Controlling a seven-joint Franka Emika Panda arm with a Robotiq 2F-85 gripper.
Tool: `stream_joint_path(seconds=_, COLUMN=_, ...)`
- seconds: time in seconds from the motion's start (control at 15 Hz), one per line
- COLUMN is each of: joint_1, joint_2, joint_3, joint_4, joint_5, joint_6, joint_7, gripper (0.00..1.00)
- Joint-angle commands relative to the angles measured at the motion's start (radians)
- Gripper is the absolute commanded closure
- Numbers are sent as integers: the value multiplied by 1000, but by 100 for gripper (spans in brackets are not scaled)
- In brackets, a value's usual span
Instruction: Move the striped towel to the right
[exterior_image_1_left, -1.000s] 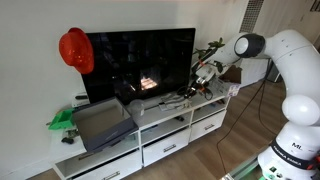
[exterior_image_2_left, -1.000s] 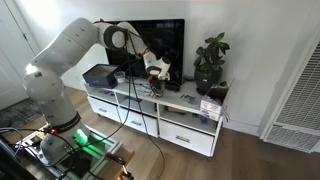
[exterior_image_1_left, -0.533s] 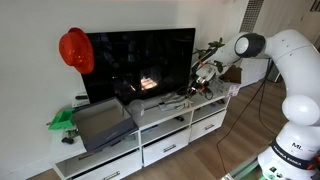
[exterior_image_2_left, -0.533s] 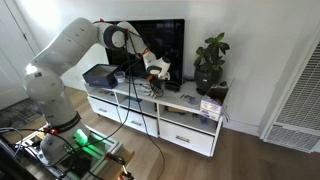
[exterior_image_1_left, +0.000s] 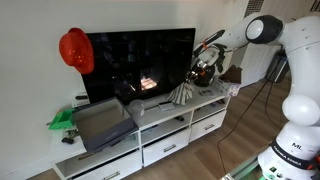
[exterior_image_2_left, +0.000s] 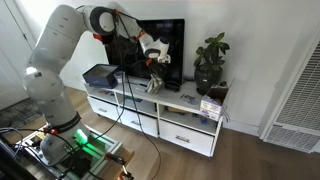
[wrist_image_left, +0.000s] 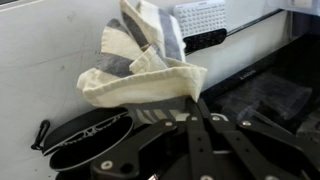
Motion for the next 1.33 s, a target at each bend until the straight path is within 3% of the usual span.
stream_joint_path(seconds=0.0, joint_1=14, joint_2=-147, joint_3=-11, joint_4=-104, joint_5=-2, joint_6=-29, joint_7=77, gripper=100)
stream_joint_path(seconds=0.53, joint_1=73, joint_2=-157, joint_3=-124, joint_4=-148, joint_5=-108, joint_6=9, joint_7=278, gripper=100)
stream_joint_path(seconds=0.73, joint_1=33, joint_2=-187, joint_3=-95, joint_4=-189, joint_5=-67, joint_6=-29, joint_7=240, gripper=100)
stream_joint_path(seconds=0.8, joint_1=48, joint_2=-169, joint_3=-107, joint_4=-185, joint_5=-87, joint_6=-21, joint_7=267, gripper=100)
stream_joint_path(seconds=0.93, joint_1=-13, joint_2=-235, joint_3=-46, joint_4=-227, joint_5=27, joint_6=-32, joint_7=175, gripper=100)
stream_joint_path(seconds=1.13, joint_1=59, joint_2=-238, joint_3=-128, joint_4=-240, joint_5=-49, joint_6=56, joint_7=275, gripper=100)
stream_joint_path(seconds=1.27, joint_1=-15, joint_2=-318, joint_3=-63, joint_4=-278, joint_5=74, joint_6=-49, joint_7=174, gripper=100)
